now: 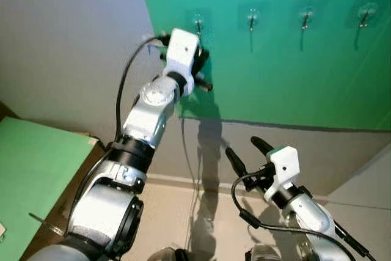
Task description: Hang keys on a hook
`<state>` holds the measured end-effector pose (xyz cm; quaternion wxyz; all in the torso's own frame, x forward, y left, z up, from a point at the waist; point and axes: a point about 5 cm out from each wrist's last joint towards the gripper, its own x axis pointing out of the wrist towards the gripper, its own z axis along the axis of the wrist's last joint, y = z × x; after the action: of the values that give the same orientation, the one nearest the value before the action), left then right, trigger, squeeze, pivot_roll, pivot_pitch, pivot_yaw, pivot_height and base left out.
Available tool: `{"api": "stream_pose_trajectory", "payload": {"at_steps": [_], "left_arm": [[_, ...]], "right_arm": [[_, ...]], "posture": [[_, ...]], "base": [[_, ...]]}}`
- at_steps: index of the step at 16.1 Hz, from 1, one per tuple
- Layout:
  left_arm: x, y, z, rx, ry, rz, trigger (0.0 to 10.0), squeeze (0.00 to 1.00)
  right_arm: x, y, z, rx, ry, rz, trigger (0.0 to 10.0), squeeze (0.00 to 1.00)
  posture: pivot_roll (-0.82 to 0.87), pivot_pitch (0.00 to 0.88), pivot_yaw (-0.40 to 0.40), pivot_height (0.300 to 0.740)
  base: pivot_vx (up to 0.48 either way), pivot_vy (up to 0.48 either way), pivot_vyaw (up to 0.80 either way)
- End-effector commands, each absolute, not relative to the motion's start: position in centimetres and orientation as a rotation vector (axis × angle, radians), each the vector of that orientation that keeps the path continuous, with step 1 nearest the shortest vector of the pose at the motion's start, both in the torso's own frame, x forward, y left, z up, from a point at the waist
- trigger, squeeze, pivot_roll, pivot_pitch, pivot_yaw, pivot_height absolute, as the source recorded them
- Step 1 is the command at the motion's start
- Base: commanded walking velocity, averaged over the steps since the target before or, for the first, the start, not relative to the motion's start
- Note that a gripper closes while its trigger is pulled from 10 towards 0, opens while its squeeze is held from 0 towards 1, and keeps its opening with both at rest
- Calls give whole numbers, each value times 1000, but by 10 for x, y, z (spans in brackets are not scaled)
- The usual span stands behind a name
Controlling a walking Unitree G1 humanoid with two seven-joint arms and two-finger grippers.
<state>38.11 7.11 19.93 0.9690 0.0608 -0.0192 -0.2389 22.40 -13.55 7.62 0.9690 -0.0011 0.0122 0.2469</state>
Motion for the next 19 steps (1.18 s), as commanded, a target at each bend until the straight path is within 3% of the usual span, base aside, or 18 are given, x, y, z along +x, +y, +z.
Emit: {"api": "stream_pose_trajectory", "payload": {"at_steps": [1,11,19], "left_arm": [[381,79,189,170,-2,-466,0,0],[375,77,194,487,-121,-459,0,0],[361,68,206,522,-200,-461,0,0]], "right_arm": [[223,-133,76,5,31,508,10000,0],[223,-135,75,-1,38,515,10000,0],[222,-136,74,-9,44,527,10000,0]], "posture": [[-279,77,141,740],[-282,62,136,740],[-280,59,125,740]], "base": [[0,0,0],[0,0,0],[0,0,0]]}}
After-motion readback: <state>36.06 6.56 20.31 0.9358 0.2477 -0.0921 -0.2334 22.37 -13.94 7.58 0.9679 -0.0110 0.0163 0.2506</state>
